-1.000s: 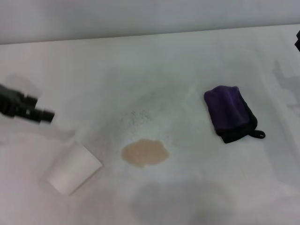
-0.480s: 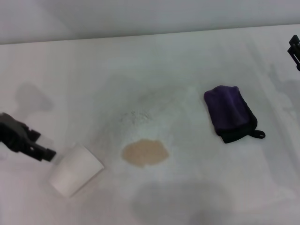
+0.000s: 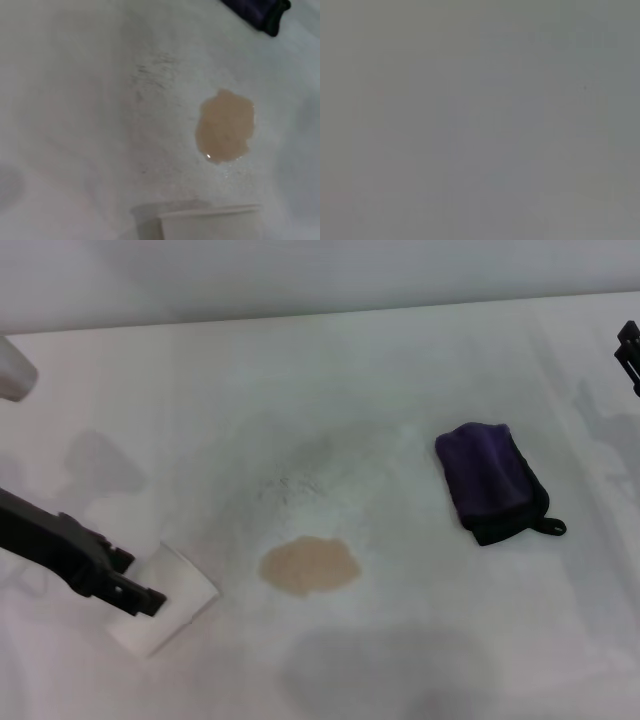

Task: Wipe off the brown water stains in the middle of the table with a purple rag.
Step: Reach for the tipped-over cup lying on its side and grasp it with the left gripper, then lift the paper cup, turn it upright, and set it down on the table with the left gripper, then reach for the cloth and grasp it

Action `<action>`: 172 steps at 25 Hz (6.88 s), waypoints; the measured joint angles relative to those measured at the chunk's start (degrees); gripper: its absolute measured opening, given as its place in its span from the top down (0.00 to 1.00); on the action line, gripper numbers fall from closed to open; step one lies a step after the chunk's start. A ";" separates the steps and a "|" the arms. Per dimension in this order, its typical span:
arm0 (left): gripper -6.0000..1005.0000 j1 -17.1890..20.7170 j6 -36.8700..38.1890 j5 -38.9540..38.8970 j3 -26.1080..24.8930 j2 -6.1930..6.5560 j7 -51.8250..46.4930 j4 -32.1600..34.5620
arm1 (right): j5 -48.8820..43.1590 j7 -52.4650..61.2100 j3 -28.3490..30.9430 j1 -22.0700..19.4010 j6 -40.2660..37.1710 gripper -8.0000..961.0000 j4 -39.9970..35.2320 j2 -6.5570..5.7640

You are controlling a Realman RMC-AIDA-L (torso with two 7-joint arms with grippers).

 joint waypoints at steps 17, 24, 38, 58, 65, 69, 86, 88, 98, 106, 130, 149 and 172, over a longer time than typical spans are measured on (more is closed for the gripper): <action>0.13 -0.74 -5.24 2.42 0.05 -3.92 -0.83 -3.32 | -0.53 0.18 -0.75 0.37 2.62 0.11 -0.01 -0.14; 0.13 -0.80 -8.74 2.49 1.40 -4.38 -0.25 -4.17 | -0.53 0.26 -0.79 -0.14 3.09 0.11 -0.38 -0.24; 0.16 -0.34 -11.60 0.00 2.80 -4.65 1.60 -3.33 | -0.50 0.26 -0.44 -0.44 3.13 0.11 -1.22 -0.48; 0.28 6.06 -20.90 -26.21 2.23 -5.02 23.36 -0.91 | -0.53 -0.27 -1.89 -0.79 4.51 0.11 -3.30 -0.57; 0.28 9.11 -23.10 -38.12 0.13 -5.00 37.38 -7.67 | -0.57 -0.17 -3.41 -0.79 4.57 0.11 -5.45 -0.63; 0.28 10.49 -23.14 -42.93 -0.37 -5.15 44.11 -12.15 | -0.61 -0.40 -5.73 -0.63 4.06 0.11 -7.05 -0.65; 0.28 13.99 -27.58 -51.57 -0.18 -5.55 60.60 -26.09 | -0.61 -1.17 -6.93 -0.08 1.93 0.11 -9.74 -0.66; 0.28 13.94 -28.70 -53.30 -0.11 -5.67 63.32 -28.18 | -0.61 -1.20 -6.94 -0.08 1.85 0.11 -10.08 -0.66; 0.28 14.43 -30.04 -57.74 -0.08 -5.63 70.25 -32.79 | -0.61 -1.23 -6.94 -0.05 1.77 0.11 -10.38 -0.65; 0.28 13.99 -30.94 -57.87 -0.09 -5.78 72.77 -37.17 | -0.61 -1.24 -6.94 0.27 1.81 0.11 -10.39 -0.58; 0.18 17.96 -27.97 -59.47 0.75 -5.96 81.27 -37.89 | -0.61 -0.74 -7.03 -0.59 2.30 0.11 -9.76 -0.39; 0.13 22.89 -22.63 -64.30 1.37 -5.81 87.97 -37.24 | -0.61 -0.70 -7.75 -0.27 2.07 0.11 -9.94 -0.55; 0.14 33.74 -14.47 -75.87 1.14 -5.83 94.61 -37.37 | -0.61 -0.35 -8.28 0.49 1.64 0.11 -11.82 -0.69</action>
